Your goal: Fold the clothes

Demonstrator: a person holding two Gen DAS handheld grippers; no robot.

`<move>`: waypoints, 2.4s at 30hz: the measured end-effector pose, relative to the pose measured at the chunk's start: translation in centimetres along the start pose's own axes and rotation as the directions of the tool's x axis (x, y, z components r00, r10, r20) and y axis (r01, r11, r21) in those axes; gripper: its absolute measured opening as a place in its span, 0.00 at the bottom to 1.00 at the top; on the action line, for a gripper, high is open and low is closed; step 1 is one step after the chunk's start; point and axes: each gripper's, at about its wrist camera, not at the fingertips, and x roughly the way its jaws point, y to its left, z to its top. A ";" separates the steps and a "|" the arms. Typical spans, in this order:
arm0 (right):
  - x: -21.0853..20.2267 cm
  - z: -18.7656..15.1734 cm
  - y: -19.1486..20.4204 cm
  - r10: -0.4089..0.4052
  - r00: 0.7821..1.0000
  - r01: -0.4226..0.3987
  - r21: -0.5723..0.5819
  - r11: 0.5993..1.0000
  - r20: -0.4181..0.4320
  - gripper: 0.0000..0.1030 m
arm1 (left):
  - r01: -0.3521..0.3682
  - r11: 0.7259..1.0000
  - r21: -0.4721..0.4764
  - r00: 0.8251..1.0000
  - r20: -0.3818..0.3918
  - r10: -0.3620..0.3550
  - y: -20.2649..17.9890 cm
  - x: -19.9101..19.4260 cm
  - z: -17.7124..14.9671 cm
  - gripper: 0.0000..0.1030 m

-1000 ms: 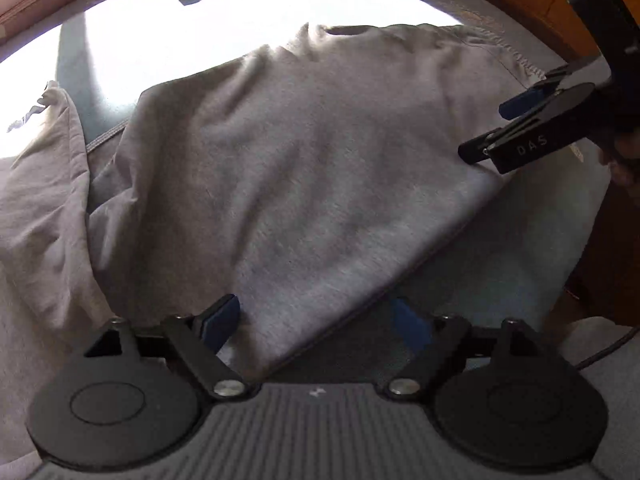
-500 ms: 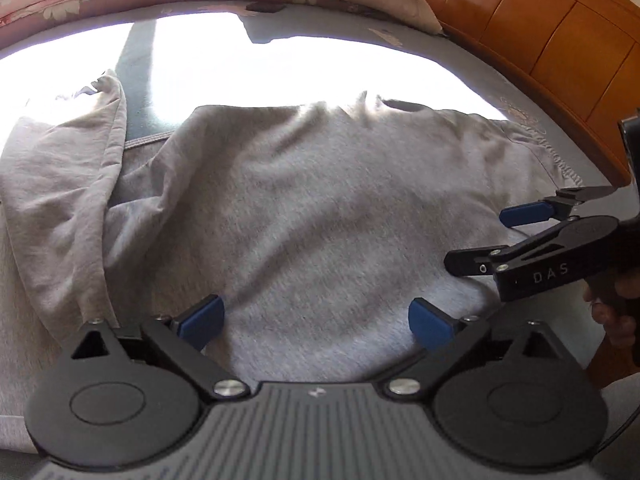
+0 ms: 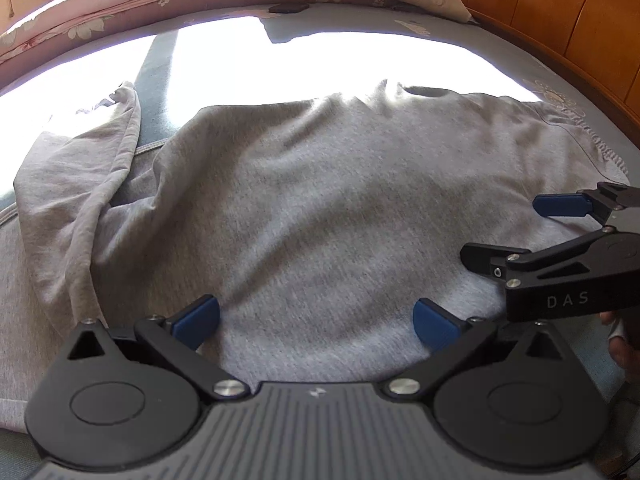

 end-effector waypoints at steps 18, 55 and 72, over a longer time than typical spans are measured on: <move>-6.9 -4.8 -4.3 0.136 0.957 -0.160 0.079 0.984 0.255 1.00 | -0.062 0.994 -0.093 0.970 0.228 0.082 -0.9 -0.9 -3.6 0.99; -5.5 -6.1 -10.0 0.053 0.970 -0.125 0.299 0.946 0.236 1.00 | -0.022 0.981 -0.192 0.960 0.270 0.074 -0.4 0.7 -0.7 0.99; -1.6 0.5 -22.3 0.118 0.967 -0.215 0.479 0.851 0.224 1.00 | 0.009 0.994 -0.105 0.963 0.268 0.020 0.3 0.5 -1.6 0.99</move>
